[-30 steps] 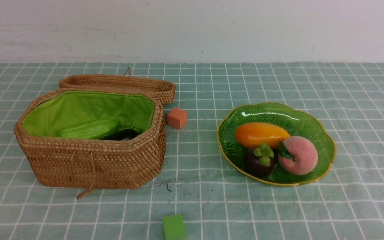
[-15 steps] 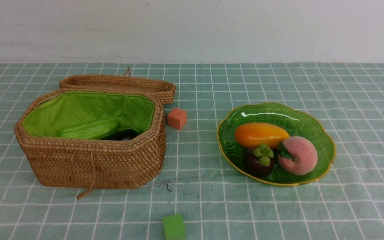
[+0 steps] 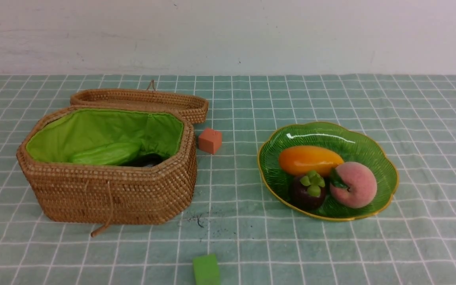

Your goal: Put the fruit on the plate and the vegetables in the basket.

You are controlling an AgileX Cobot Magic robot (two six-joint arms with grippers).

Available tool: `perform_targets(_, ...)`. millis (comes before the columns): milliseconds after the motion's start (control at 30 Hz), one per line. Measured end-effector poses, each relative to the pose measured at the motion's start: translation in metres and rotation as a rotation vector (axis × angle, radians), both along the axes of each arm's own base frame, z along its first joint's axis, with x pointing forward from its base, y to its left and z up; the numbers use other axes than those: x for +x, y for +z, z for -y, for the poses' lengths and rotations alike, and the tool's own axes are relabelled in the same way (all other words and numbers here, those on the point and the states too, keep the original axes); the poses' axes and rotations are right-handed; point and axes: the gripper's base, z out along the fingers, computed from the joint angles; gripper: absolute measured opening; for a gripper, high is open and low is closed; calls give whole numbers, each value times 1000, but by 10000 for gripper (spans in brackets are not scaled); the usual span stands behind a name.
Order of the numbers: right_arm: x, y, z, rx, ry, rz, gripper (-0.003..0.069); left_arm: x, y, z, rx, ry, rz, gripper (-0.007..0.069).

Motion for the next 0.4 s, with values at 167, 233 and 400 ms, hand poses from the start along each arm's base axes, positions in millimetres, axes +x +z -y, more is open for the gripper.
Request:
perform_targets(167, 0, 0, 0, 0, 0, 0, 88, 0, 0, 0, 0, 0, 0, -11)
perform_targets(233, 0, 0, 0, 0, 0, 0, 90, 0, 0, 0, 0, 0, 0, -9)
perform_targets(400, 0, 0, 0, 0, 0, 0, 99, 0, 0, 0, 0, 0, 1, -5)
